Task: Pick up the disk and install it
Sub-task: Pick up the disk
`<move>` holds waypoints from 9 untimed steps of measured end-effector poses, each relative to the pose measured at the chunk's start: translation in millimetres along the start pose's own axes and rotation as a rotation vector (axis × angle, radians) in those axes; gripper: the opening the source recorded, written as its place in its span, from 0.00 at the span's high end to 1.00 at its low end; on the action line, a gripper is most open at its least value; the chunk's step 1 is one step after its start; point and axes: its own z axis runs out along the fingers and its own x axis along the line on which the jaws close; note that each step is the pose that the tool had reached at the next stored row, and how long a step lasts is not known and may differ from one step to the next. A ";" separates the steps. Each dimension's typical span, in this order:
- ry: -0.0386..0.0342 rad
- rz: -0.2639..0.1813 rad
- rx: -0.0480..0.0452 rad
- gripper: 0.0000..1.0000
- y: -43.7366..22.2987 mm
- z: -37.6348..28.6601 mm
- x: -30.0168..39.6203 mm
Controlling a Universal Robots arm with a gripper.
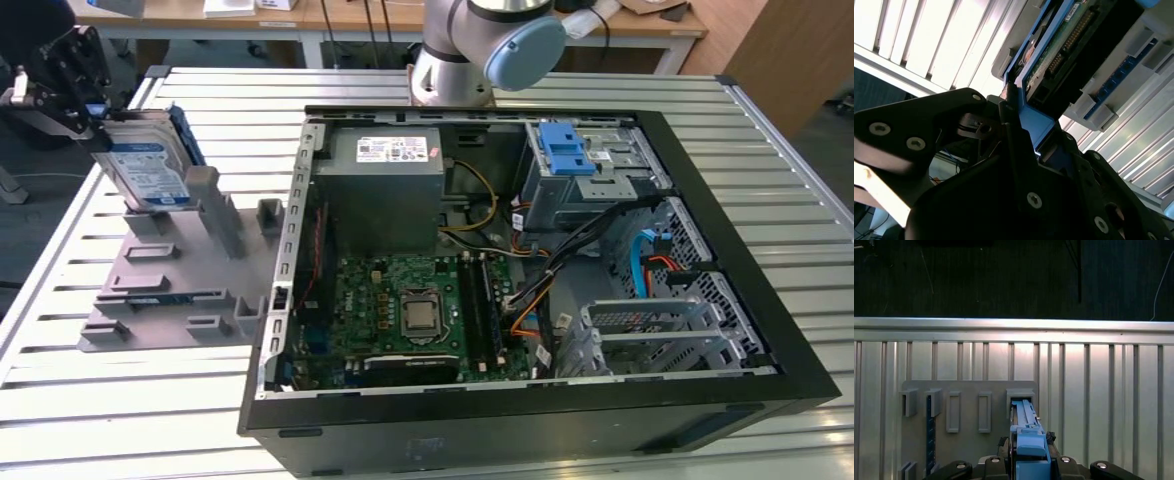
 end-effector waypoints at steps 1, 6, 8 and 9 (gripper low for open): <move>0.0000 0.000 0.0000 0.64 0.0 -0.3 0.0; 0.0001 0.000 -0.0001 0.64 0.0 -3.4 -0.1; 0.0001 0.000 -0.0001 0.64 0.0 -4.9 -0.1; 0.0001 0.000 -0.0001 0.64 0.0 -5.7 -0.1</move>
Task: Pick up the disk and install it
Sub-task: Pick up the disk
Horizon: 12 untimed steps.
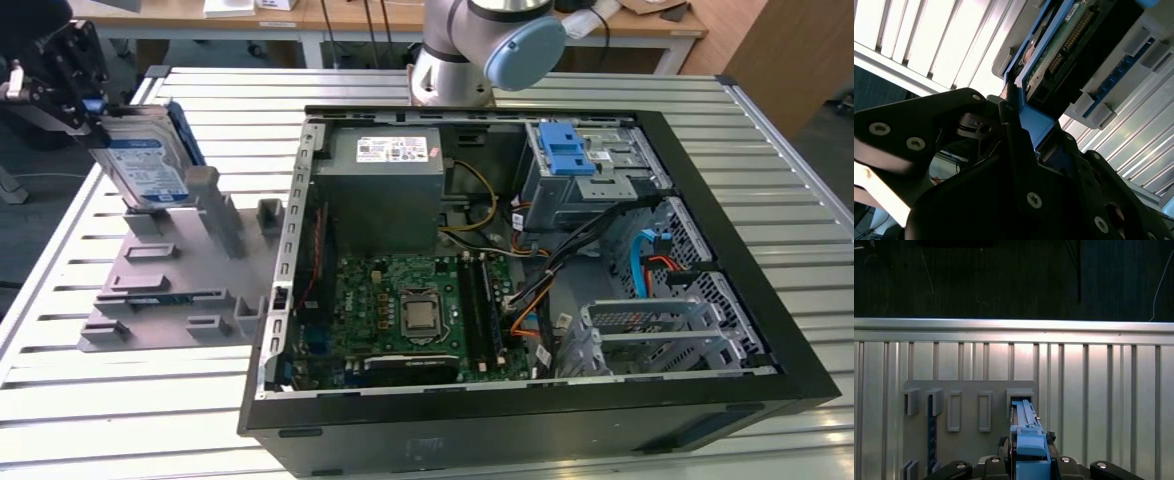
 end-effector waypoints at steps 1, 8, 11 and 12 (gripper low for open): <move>0.0000 0.000 0.0001 0.64 0.0 -0.8 0.0; -0.0001 0.000 0.0000 0.64 0.0 -6.4 -0.1; -0.0002 0.000 0.0003 0.64 0.1 -7.4 -0.2; -0.0002 0.000 0.0004 0.64 0.0 -7.4 -0.2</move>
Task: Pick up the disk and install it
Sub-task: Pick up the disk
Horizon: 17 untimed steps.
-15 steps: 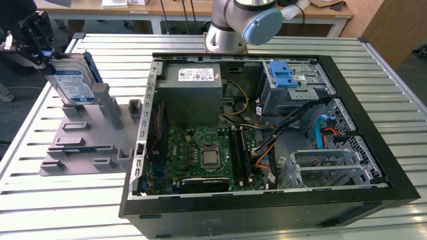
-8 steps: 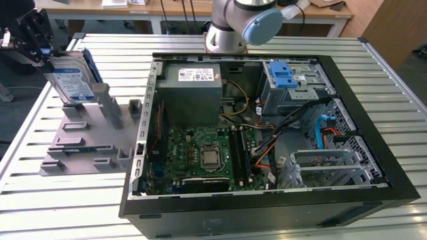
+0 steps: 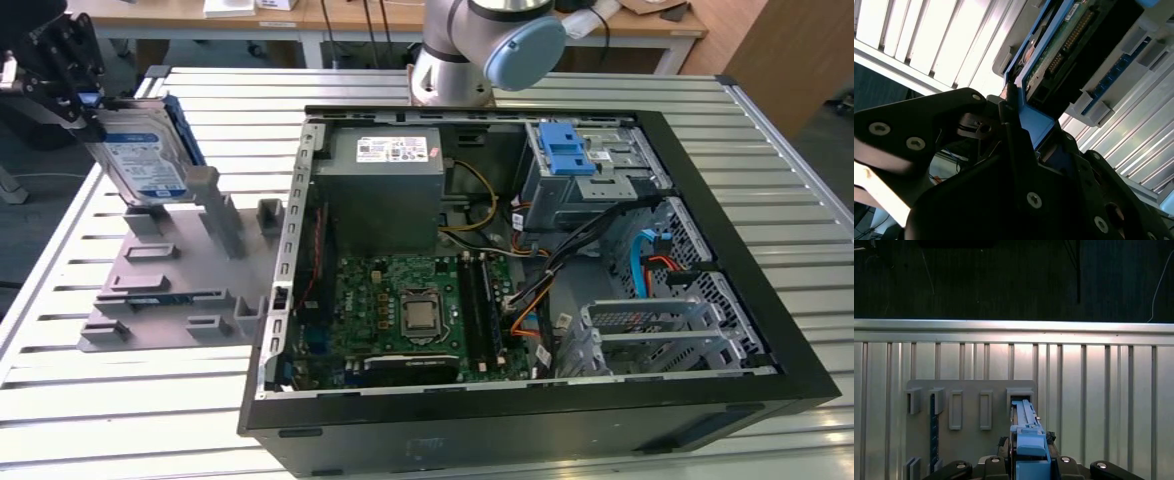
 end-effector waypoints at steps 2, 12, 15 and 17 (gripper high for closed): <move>0.0001 0.000 -0.0003 0.64 0.0 -0.5 0.0; 0.0001 0.000 -0.0004 0.64 0.0 -4.9 -0.1; 0.0001 0.000 -0.0003 0.64 0.0 -5.7 -0.1; 0.0001 0.000 -0.0002 0.64 0.0 -6.0 -0.1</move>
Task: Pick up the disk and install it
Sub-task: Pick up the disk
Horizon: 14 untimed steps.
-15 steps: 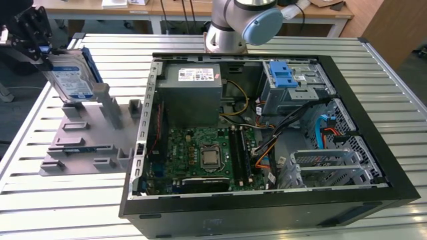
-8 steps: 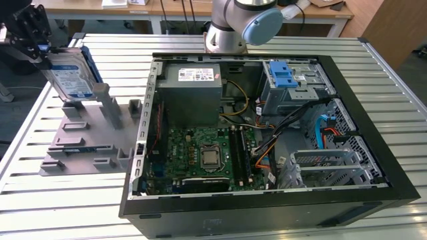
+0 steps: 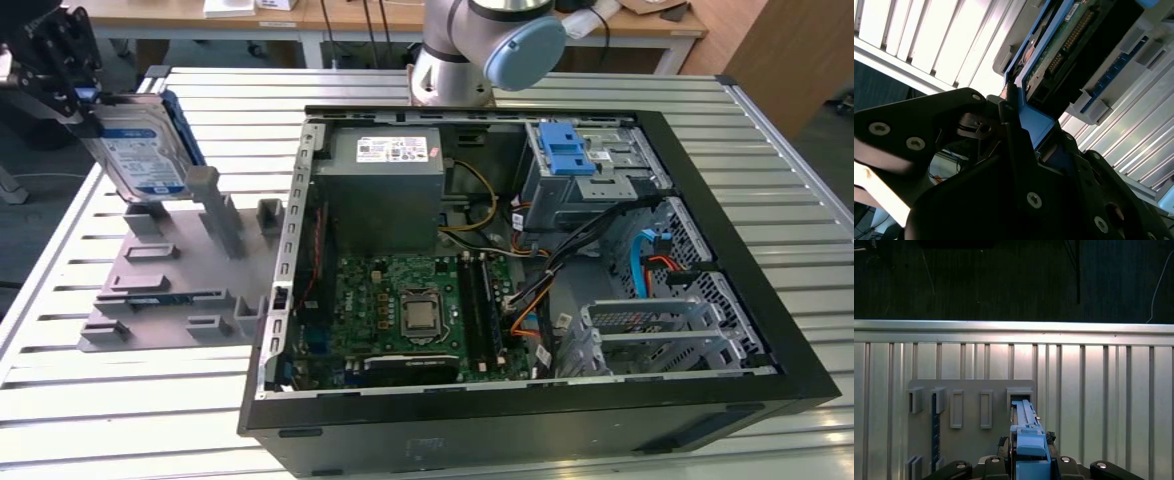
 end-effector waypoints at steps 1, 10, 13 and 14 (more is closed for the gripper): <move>0.0000 0.000 -0.0001 0.64 0.0 -0.2 0.0; 0.0000 0.000 0.0000 0.64 0.0 -3.4 -0.1; 0.0001 0.000 -0.0003 0.64 0.0 -4.0 -0.1; 0.0001 0.000 -0.0002 0.64 0.1 -4.1 -0.1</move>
